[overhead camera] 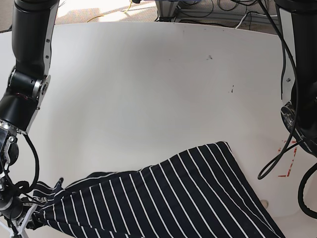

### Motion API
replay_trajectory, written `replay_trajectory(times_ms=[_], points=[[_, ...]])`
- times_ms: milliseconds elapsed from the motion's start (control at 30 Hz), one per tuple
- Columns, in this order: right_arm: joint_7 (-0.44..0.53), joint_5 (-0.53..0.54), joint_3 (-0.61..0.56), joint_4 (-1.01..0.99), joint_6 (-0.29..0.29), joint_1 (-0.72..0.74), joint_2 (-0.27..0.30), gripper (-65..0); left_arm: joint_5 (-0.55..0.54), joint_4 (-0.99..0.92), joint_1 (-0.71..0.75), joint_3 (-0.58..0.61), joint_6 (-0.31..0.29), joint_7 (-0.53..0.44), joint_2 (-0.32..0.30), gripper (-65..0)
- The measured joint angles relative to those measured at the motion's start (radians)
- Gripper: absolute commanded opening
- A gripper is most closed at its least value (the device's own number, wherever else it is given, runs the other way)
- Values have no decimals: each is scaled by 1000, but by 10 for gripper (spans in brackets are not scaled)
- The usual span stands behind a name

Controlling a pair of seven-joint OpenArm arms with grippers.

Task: Layout the t-shirt on the table in an organized manner, then fold the t-shirt properly
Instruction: 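Lift the shirt with both grippers and pull it toward the robot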

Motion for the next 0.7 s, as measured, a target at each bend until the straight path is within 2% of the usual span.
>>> replay_trajectory(times_ms=[300,567,700], points=[[-8,-18,-6,-2,-1,137,5,-650,3,0,-78,65,0,0,16,-650],[-10,-21,-115,-1,-3,304,11,-650,12,-81,-180,71,5,-4,35,-650],[5,-10,-123,7,-3,328,6,-650,12,-127,-214,71,3,2,40,-650]])
